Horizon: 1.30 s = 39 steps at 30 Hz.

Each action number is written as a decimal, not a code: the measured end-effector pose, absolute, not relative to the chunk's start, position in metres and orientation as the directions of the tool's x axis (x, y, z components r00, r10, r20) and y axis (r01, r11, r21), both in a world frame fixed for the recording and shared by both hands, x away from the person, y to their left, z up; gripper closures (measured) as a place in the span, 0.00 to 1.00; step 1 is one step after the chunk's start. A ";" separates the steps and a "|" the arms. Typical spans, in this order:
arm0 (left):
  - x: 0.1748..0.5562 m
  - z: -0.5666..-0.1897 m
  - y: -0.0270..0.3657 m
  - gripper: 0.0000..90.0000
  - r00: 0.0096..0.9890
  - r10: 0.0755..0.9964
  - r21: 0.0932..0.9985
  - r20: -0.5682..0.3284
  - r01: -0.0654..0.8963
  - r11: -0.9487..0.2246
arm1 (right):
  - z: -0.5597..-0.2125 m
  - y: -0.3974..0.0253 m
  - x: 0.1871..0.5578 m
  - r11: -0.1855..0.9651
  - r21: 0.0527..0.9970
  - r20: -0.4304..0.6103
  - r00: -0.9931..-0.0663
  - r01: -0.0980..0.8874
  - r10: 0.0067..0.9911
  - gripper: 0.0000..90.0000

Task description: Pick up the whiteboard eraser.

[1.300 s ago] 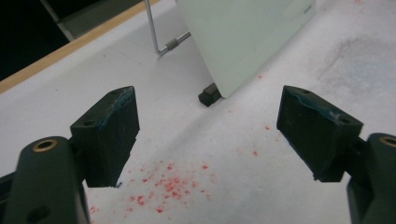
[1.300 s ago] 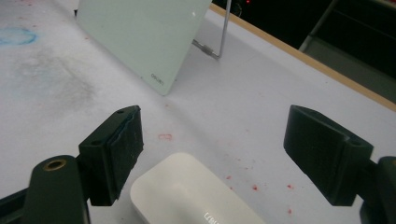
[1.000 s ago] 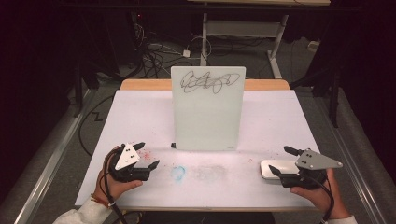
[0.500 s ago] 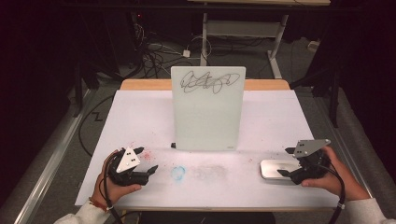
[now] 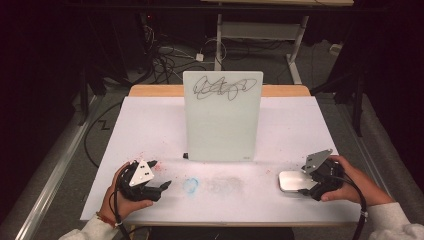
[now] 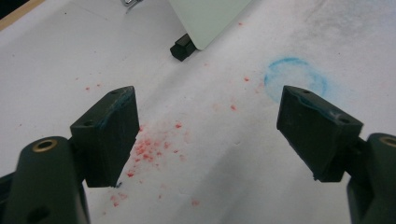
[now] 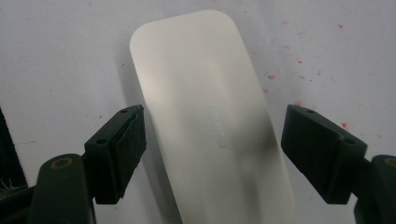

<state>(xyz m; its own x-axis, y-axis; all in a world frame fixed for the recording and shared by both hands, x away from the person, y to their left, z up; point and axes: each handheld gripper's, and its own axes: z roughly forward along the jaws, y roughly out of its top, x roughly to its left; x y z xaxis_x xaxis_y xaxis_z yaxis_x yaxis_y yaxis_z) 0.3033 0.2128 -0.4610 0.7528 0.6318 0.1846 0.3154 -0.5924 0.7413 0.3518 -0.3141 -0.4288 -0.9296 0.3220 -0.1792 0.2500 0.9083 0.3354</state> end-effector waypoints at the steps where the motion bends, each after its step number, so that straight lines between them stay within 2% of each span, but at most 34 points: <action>1: 0.303 -0.461 0.213 0.22 0.755 0.630 0.741 0.183 0.315 -0.593 | -0.429 -0.314 0.352 0.908 0.335 -0.179 -0.930 0.250 0.322 0.26; 9: 0.303 -0.461 0.212 0.22 0.765 0.621 0.747 0.173 0.309 -0.589 | -0.438 -0.306 0.365 0.940 0.282 -0.149 -0.959 0.192 0.241 0.26; 12: 0.304 -0.461 0.212 0.22 0.761 0.627 0.749 0.166 0.316 -0.583 | -0.440 -0.304 0.365 0.940 0.271 -0.137 -0.958 0.208 0.252 0.26; 15: 0.304 -0.461 0.213 0.22 0.758 0.634 0.754 0.154 0.324 -0.571 | -0.440 -0.301 0.365 0.953 0.243 -0.154 -0.962 0.183 0.224 0.28; 16: 0.304 -0.460 0.213 0.22 0.757 0.636 0.758 0.150 0.325 -0.565 | -0.438 -0.302 0.365 0.955 0.250 -0.158 -0.966 0.160 0.204 0.33; 18: 0.304 -0.460 0.214 0.22 0.754 0.641 0.764 0.147 0.324 -0.557 | -0.435 -0.303 0.362 0.946 0.280 -0.153 -0.965 0.165 0.213 0.35; 23: 0.304 -0.460 0.214 0.22 0.751 0.644 0.762 0.145 0.330 -0.557 | -0.436 -0.302 0.359 0.950 0.269 -0.162 -0.965 0.159 0.207 0.35; 30: 0.305 -0.460 0.213 0.22 0.749 0.645 0.762 0.151 0.328 -0.559 | -0.423 -0.300 0.355 0.910 0.388 -0.221 -0.944 0.146 0.246 0.35; 39: 0.304 -0.460 0.213 0.22 0.746 0.646 0.762 0.159 0.323 -0.561 | -0.404 -0.292 0.355 0.797 0.577 -0.284 -0.873 0.175 0.397 0.35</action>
